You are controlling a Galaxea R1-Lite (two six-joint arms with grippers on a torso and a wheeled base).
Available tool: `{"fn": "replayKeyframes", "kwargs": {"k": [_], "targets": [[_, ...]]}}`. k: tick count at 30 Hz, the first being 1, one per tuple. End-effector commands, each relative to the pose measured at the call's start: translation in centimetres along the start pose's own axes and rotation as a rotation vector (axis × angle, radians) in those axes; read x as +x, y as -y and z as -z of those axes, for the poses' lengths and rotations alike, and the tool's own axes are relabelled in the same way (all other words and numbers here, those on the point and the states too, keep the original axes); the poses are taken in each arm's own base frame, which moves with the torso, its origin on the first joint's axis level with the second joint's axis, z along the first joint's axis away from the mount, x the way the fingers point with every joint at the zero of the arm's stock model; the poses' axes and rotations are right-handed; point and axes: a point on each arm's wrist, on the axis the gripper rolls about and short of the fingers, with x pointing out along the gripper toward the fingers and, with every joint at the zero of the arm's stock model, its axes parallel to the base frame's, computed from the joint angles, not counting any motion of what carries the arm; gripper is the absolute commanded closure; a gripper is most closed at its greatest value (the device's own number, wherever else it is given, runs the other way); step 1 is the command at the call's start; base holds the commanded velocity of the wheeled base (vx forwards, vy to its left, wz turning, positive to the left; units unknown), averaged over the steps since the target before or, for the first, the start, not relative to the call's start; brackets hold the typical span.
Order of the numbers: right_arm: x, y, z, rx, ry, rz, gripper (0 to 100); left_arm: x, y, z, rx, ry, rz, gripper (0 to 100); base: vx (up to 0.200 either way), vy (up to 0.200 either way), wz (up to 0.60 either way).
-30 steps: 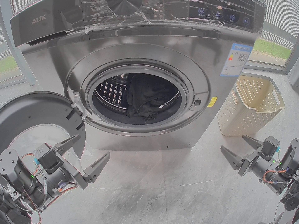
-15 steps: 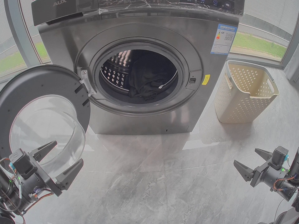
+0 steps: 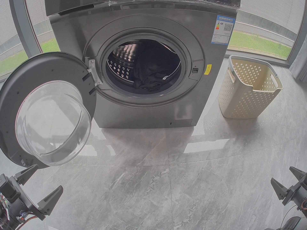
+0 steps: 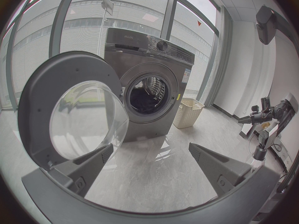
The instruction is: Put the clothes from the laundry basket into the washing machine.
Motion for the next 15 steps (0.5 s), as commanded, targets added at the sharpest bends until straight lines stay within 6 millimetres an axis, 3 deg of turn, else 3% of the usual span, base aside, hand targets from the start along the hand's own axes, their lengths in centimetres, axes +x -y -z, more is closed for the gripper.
{"fn": "replayKeyframes", "kwargs": {"k": [1,3,4,8,15], "targets": [[-3.8,1.1,1.7,0.022,0.137,0.065,0,-2.8,-0.2,0.9,-0.006,0.062,-0.058,0,0.0,0.0,0.0],[-3.9,1.1,1.6,0.022,0.134,0.065,0,-2.7,-0.2,0.7,-0.009,0.063,-0.048,0,0.0,0.0,0.0],[-3.9,1.1,1.1,0.021,0.131,0.06,0,-2.3,-0.1,-0.6,-0.014,0.077,-0.045,0,0.0,0.0,0.0],[-3.2,0.9,0.1,0.021,0.094,0.043,0,-1.9,-0.1,-2.3,-0.067,0.11,-0.038,0,0.0,0.0,0.0],[-2.8,0.8,0.0,0.026,0.065,0.021,0,-2.7,-0.1,-0.7,-0.087,0.108,-0.04,0,0.0,0.0,0.0]]}}
